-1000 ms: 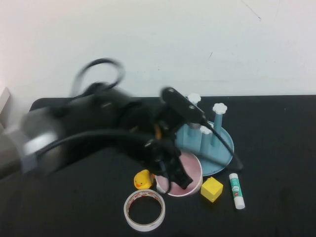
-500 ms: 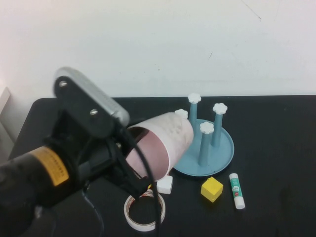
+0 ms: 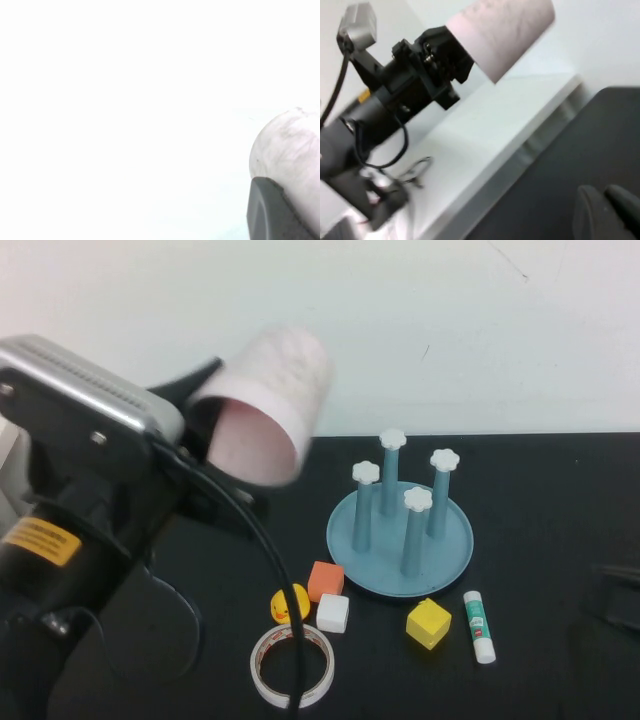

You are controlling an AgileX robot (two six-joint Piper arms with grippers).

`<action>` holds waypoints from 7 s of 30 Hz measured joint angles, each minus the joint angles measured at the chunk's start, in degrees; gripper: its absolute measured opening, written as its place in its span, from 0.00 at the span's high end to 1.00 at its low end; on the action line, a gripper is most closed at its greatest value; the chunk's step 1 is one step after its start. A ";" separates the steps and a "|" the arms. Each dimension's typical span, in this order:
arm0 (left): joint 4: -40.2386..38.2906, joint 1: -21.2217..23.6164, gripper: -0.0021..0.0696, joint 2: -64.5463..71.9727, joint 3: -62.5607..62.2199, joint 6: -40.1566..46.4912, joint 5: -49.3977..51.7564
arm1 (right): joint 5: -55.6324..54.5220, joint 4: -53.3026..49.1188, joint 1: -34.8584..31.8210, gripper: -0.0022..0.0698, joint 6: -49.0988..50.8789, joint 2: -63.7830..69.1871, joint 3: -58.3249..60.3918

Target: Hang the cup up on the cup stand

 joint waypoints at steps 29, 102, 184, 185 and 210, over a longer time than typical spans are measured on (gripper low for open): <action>-5.81 0.00 0.96 1.36 0.00 4.42 -3.34 | -6.98 1.78 24.44 0.01 39.82 51.02 -52.75; -3.26 0.00 0.61 -8.72 0.00 5.73 46.49 | -34.67 2.84 20.52 0.14 -47.72 63.04 -56.68; 47.82 0.00 0.97 -62.52 16.43 -58.25 76.77 | -23.68 -15.68 16.50 0.96 -21.42 -14.07 -11.82; 47.82 0.00 0.97 -62.52 16.43 -58.25 76.77 | -23.68 -15.68 16.50 0.96 -21.42 -15.44 -11.00; 47.82 0.00 0.97 -62.52 16.43 -58.49 76.77 | -43.21 -17.33 16.50 0.96 -27.38 -29.11 1.08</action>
